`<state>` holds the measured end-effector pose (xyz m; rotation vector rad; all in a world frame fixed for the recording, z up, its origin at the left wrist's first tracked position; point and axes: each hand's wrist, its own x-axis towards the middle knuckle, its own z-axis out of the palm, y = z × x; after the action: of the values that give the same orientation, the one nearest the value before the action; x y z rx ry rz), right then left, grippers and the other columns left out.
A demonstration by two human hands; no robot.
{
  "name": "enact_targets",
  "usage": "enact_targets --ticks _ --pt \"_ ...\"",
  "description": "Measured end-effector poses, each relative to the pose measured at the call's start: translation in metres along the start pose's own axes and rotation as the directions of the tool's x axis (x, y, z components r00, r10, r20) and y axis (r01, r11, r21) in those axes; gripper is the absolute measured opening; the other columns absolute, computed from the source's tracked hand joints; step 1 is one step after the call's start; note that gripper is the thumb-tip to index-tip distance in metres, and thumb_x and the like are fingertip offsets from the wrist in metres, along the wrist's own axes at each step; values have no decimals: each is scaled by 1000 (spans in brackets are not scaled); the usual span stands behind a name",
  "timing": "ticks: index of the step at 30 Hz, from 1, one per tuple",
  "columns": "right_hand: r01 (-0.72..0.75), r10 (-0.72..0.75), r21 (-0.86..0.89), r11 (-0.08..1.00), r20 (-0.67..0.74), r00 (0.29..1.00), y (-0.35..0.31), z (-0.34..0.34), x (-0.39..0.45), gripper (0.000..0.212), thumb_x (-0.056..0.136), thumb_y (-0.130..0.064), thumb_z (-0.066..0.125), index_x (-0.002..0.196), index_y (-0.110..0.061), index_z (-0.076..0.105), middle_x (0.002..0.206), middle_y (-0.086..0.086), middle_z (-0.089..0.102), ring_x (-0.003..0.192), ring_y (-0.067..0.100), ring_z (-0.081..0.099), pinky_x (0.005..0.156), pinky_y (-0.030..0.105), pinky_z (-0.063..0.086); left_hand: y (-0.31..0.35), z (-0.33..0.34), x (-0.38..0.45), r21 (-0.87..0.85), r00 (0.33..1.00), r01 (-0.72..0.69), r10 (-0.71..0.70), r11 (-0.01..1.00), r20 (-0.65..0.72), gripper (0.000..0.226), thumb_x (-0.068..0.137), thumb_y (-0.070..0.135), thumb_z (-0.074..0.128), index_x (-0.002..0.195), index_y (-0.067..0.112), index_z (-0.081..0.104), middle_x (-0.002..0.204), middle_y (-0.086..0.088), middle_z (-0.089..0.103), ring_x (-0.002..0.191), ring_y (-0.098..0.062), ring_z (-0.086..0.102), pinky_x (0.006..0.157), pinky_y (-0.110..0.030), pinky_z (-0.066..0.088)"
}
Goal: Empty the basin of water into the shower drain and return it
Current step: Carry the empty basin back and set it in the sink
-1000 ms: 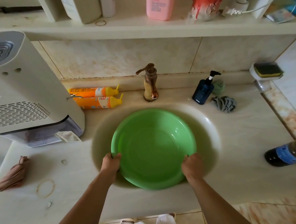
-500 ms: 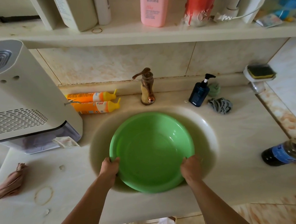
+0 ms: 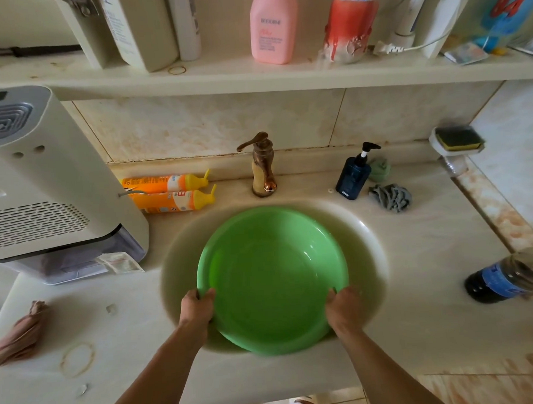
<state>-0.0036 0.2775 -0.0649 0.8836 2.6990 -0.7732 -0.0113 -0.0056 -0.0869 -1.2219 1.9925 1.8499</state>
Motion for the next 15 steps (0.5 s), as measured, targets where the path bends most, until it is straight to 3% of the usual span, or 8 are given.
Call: enact_targets --ticks 4,9,12,15 --pt "-7 7 39 999 3 1000 0 -1 2 39 98 -20 47 116 15 46 113 32 60 101 42 62 80 39 46 5 0 -4 0 1000 -28 28 1000 -13 14 92 14 63 98 2 60 92 -15 66 83 -32 63 72 -38 54" --pt "3 -3 44 999 10 1000 -4 -7 10 40 98 -23 47 116 13 47 113 30 61 102 41 62 80 39 47 9 3 -6 17 998 -67 68 998 -15 10 92 16 63 90 7 60 92 -18 67 85 -35 65 77 -48 58" --pt "-3 1 70 998 31 1000 -1 -8 15 41 99 -22 46 118 13 45 116 31 61 104 40 62 77 34 44 15 7 -8 35 997 -79 78 996 20 10 93 17 63 91 8 60 89 -14 67 80 -32 64 61 -36 54" --pt "-8 6 70 998 28 1000 4 -9 16 43 98 -23 47 119 14 45 118 32 59 105 41 61 78 35 44 19 10 -10 46 997 -56 54 997 48 11 94 18 62 98 9 61 92 -13 69 84 -31 67 61 -31 51"
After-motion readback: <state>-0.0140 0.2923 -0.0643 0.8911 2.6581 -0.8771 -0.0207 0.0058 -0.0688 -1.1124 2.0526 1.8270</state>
